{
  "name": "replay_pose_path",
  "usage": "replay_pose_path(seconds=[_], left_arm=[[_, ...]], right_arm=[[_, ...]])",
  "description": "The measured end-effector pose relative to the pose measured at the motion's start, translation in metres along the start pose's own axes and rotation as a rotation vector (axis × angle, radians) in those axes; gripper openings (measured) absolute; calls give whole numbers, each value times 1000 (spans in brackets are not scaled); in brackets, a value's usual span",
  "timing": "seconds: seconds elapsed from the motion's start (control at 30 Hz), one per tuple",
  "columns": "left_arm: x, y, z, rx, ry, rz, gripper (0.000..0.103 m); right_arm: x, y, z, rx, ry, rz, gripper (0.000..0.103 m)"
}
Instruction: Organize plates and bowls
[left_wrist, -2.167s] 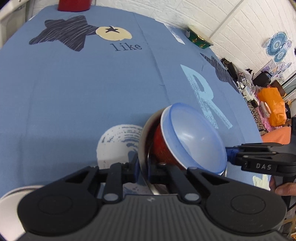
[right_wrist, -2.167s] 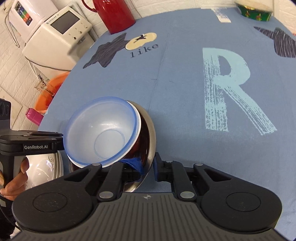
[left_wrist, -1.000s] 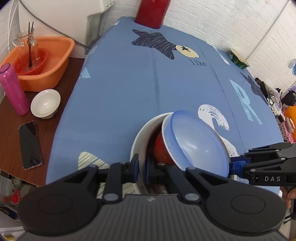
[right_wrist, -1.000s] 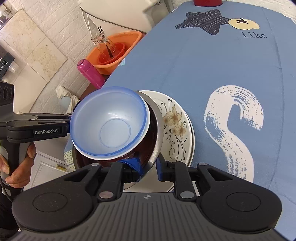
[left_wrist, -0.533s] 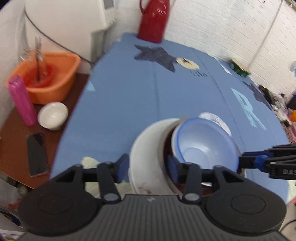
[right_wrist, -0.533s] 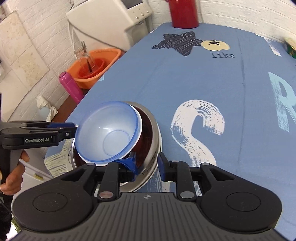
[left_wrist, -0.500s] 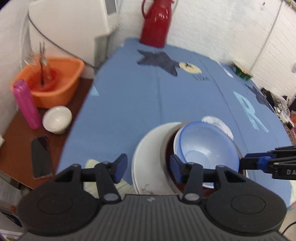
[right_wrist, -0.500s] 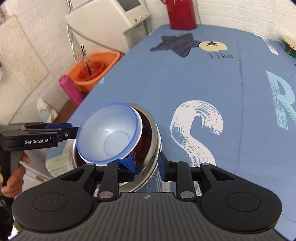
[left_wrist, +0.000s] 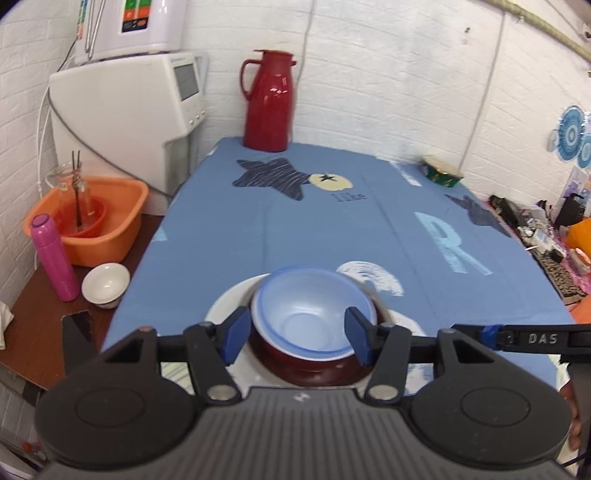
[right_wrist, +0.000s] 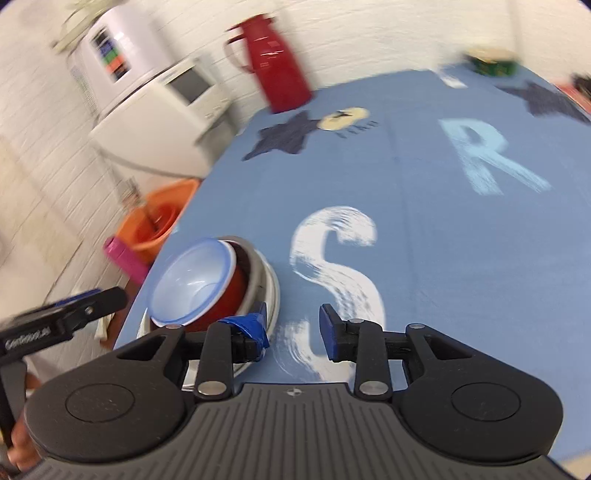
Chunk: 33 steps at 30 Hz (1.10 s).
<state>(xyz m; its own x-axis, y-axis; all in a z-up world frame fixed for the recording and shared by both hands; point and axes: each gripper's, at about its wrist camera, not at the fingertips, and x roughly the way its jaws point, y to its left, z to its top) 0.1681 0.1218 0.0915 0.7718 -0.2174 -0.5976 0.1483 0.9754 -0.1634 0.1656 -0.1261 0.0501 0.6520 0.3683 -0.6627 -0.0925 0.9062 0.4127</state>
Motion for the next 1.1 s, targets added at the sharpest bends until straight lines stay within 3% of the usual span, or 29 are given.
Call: replay_pose_path(seconds=[0.1, 0.27, 0.43, 0.5, 0.57, 0.83, 0.97, 1.1], left_arm=[[-9, -18, -7, 1, -22, -34, 56], [-25, -46, -19, 18, -64, -62, 58], [-43, -70, -36, 2, -123, -76, 58], [-51, -78, -49, -6, -153, -76, 60], [-57, -87, -66, -3, -160, -63, 60], [-72, -118, -145, 108, -90, -63, 60], [-71, -125, -168, 134, -69, -56, 61], [-62, -126, -176, 132, -69, -16, 61]], right_arm=[[-11, -16, -16, 116, -50, 72, 18], [-23, -24, -30, 142, -139, 180, 19], [-48, -25, -41, 184, -280, 193, 20], [-62, -28, -58, 203, -345, 152, 20], [-75, -28, -75, 197, -370, 57, 21], [-135, -32, -153, 78, -529, -177, 22], [-135, -43, -188, 72, -518, -279, 23], [-123, -54, -193, 77, -460, -360, 23]])
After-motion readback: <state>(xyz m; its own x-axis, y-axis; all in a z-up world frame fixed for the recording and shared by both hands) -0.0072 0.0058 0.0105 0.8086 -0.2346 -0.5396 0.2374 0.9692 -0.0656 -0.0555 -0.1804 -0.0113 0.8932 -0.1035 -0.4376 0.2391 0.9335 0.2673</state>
